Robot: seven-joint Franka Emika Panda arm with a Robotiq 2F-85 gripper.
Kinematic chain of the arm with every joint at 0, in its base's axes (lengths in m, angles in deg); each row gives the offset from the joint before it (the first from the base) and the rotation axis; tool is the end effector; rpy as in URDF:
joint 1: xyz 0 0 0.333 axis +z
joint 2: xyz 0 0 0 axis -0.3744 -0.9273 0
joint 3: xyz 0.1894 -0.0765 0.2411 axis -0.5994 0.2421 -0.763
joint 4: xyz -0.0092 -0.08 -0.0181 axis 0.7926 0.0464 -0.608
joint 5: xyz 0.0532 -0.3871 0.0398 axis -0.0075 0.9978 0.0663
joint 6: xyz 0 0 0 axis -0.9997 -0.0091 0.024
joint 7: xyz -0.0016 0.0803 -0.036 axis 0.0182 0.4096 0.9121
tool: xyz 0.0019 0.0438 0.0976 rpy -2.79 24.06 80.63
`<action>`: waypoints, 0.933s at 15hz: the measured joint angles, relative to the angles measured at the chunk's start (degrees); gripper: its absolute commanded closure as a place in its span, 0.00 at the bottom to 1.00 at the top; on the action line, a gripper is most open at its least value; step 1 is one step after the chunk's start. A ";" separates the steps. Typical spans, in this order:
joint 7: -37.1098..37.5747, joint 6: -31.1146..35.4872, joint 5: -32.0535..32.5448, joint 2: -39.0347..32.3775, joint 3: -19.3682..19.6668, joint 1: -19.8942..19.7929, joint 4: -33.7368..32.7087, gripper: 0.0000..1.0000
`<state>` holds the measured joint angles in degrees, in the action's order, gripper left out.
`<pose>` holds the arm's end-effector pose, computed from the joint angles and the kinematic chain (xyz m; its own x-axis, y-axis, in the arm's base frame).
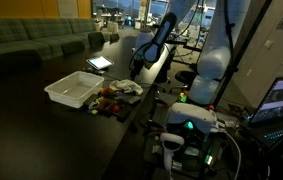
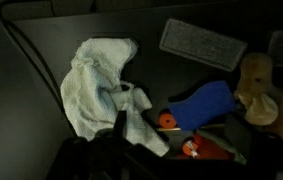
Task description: Pick up the towel, sweep the objects on the table to the left and put the towel in the container.
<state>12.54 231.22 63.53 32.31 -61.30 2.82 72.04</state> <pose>0.4027 -0.1818 0.2148 0.9878 -0.0613 0.1430 -0.0868 -0.9800 0.1791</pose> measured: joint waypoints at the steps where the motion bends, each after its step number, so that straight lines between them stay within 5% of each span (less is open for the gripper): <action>1: -1.46 1.27 -1.87 -3.86 0.53 0.43 -2.00 0.00; 8: -8.46 3.06 -13.49 -25.66 0.33 1.39 -18.79 0.00; 14: -8.82 3.03 -16.02 -33.80 1.27 -0.15 -29.86 0.00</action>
<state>3.72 234.25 47.51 -1.49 -60.03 2.67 42.18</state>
